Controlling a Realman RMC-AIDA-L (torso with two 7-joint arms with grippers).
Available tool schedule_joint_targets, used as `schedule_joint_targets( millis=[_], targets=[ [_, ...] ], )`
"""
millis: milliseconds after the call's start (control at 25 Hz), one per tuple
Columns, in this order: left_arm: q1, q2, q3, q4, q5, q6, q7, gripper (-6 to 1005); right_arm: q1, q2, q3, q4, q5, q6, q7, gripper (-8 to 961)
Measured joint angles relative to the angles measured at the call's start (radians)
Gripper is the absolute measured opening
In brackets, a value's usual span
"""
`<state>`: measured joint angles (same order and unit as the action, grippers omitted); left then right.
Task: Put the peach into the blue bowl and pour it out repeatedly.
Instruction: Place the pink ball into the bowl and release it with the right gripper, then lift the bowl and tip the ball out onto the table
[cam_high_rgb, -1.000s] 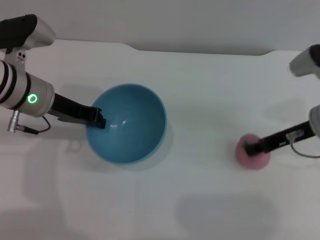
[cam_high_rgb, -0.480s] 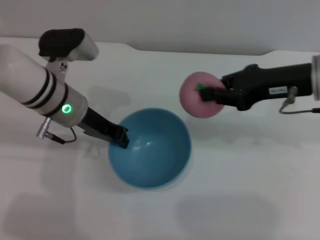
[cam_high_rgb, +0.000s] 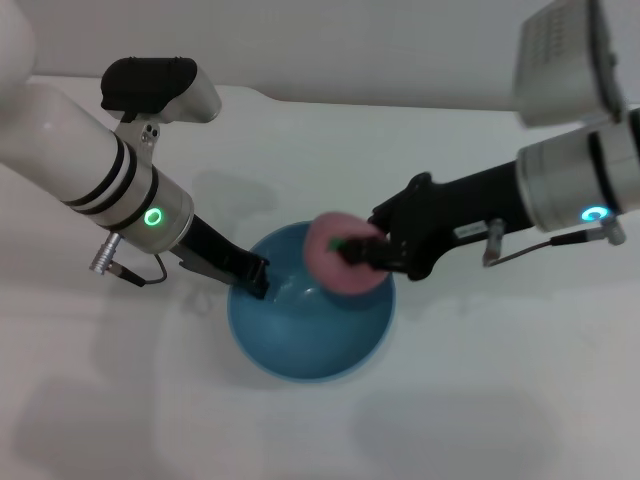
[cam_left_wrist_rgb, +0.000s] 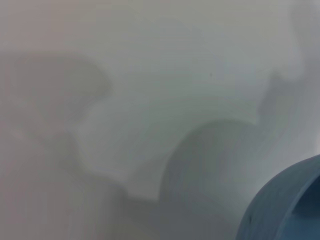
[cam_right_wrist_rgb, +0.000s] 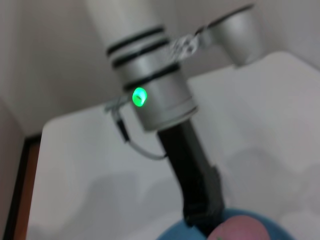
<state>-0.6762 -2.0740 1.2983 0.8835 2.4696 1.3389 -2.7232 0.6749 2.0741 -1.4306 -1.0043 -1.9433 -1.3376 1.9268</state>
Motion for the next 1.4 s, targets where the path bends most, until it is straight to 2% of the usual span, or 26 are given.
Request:
schedule_joint_targets(
  millis=[120,360,440,640,800,880,920,960,1000,1040,1200,1320,1360,1400],
  targets=[
    [-0.002,0.0,-0.002,0.0,0.0,0.0,0.0,0,0.006,0.001,-0.038,0.002,-0.005,0.024,0.004,76],
    [-0.003,0.0,-0.004,0.002,0.0,0.0,-0.001,-1,0.007,0.003,-0.07,-0.001,-0.003,0.067,0.008,199],
    [-0.003,0.0,-0.006,0.002,0.0,-0.002,-0.001,-1,0.007,0.003,-0.068,-0.003,0.0,0.073,0.01,445],
    [-0.002,0.001,-0.009,0.002,0.0,-0.022,0.004,-1,0.002,0.003,-0.063,-0.005,0.004,0.077,0.018,516],
    [0.0,0.002,-0.009,0.003,0.0,-0.052,0.009,-1,-0.005,0.003,-0.043,-0.006,0.003,0.091,0.043,516],
    [0.006,0.004,-0.009,0.007,-0.009,-0.103,0.012,-1,-0.014,0.002,-0.001,0.002,-0.003,0.097,0.072,516],
    [0.019,0.005,-0.007,0.007,-0.05,-0.169,0.035,-1,-0.022,-0.001,0.029,0.006,-0.007,0.097,0.083,516],
    [0.031,0.006,-0.003,0.002,-0.094,-0.222,0.064,-1,-0.048,-0.002,0.104,0.009,-0.012,0.091,0.091,516],
    [0.031,0.006,-0.003,0.002,-0.094,-0.222,0.064,-1,-0.069,-0.002,0.149,0.008,-0.011,0.091,0.096,516],
    [0.042,0.007,-0.001,-0.005,-0.14,-0.268,0.093,0,-0.069,-0.002,0.149,0.008,-0.011,0.091,0.096,516],
    [0.087,0.008,0.001,-0.043,-0.334,-0.449,0.223,0,-0.132,-0.004,0.34,0.018,-0.025,0.052,0.137,516],
    [0.128,0.007,0.01,-0.054,-0.492,-0.588,0.364,0,-0.16,-0.007,0.459,0.042,-0.102,-0.023,0.141,516],
    [0.145,0.007,0.027,-0.054,-0.554,-0.64,0.423,0,-0.168,-0.007,0.478,0.043,-0.122,-0.037,0.141,516],
    [0.172,0.007,0.075,-0.05,-0.673,-0.73,0.532,0,-0.179,-0.006,0.495,0.041,-0.144,-0.047,0.141,516]
  ],
)
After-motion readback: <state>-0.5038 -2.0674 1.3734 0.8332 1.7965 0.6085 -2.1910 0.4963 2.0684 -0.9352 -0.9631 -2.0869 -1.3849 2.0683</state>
